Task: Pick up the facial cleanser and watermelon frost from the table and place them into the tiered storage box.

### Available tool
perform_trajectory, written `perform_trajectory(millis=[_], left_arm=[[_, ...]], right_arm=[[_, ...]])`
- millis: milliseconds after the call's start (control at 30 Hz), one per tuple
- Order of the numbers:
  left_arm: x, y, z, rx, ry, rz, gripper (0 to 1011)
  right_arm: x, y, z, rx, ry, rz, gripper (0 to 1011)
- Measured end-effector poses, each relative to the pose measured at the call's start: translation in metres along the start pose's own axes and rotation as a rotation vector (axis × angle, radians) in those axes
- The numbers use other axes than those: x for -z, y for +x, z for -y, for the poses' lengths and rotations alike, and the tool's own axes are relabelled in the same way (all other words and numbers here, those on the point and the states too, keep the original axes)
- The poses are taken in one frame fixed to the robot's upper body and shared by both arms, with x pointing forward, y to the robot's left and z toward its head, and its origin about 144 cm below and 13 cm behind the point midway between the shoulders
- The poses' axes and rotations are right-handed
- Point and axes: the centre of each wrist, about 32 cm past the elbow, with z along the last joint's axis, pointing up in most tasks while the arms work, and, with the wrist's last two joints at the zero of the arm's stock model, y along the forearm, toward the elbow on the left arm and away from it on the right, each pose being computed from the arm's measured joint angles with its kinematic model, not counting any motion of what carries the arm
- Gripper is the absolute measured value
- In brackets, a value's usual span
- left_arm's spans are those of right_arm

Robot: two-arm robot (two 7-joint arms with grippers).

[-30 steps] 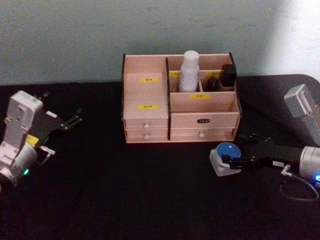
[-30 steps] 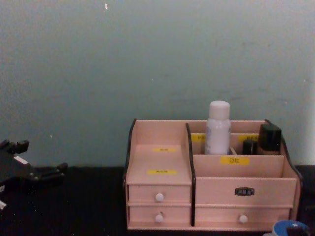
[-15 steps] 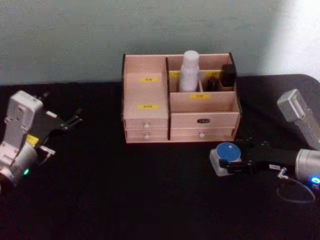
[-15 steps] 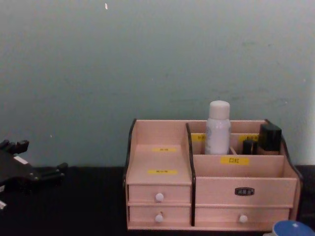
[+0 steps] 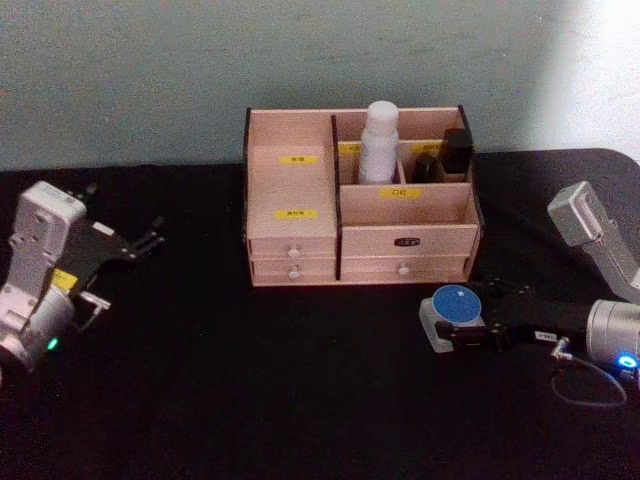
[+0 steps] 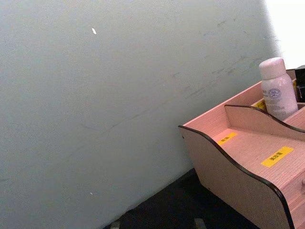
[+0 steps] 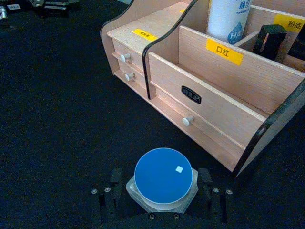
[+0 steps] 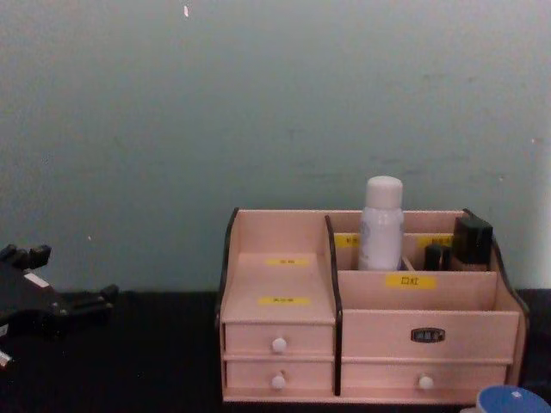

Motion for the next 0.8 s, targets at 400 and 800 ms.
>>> perform_trajectory(millis=[400, 800], left_arm=[[0.0, 0.0, 0.0, 0.0, 0.0, 0.0, 1001], [0.0, 0.0, 0.0, 0.0, 0.0, 0.0, 1001]], right_arm=[[0.0, 0.0003, -0.0005, 0.006, 0.001, 0.001, 1004], [0.0001, 0.0003, -0.0002, 0.006, 0.001, 0.001, 963]])
